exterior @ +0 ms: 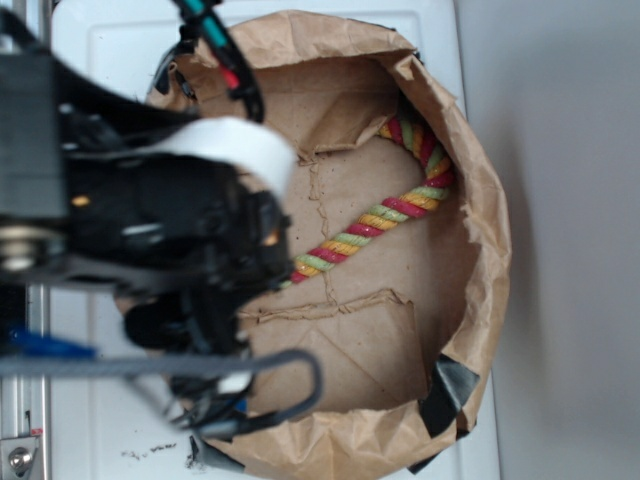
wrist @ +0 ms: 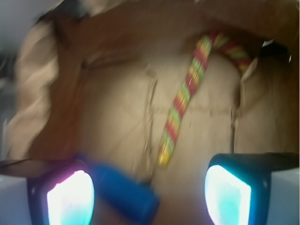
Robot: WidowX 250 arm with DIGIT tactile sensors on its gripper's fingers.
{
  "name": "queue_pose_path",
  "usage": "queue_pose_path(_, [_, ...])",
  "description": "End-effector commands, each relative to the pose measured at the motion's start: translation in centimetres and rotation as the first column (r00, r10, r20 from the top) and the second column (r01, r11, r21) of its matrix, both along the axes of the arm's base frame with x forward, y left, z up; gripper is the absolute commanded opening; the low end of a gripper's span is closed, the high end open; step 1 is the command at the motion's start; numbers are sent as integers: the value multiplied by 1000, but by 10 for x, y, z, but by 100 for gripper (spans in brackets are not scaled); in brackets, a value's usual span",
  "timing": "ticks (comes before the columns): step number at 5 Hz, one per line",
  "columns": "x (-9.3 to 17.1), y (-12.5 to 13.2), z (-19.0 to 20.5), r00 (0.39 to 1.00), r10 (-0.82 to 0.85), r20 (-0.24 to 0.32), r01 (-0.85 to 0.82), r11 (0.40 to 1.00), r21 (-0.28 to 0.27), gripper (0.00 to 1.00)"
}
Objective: Grab the multicolored rope.
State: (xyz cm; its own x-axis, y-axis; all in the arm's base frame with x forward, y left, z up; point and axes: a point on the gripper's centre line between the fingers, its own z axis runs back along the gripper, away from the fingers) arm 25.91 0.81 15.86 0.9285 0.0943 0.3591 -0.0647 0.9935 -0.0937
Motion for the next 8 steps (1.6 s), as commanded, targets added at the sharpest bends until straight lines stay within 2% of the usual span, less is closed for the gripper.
queue_pose_path(1, [52, 60, -28, 994, 105, -25, -106, 994, -38, 100])
queue_pose_path(6, [52, 60, -28, 994, 105, -25, -106, 994, -38, 100])
queue_pose_path(7, [79, 60, -50, 992, 126, -15, -126, 992, 3, 100])
queue_pose_path(8, [109, 53, -65, 989, 146, -7, -147, 989, -29, 100])
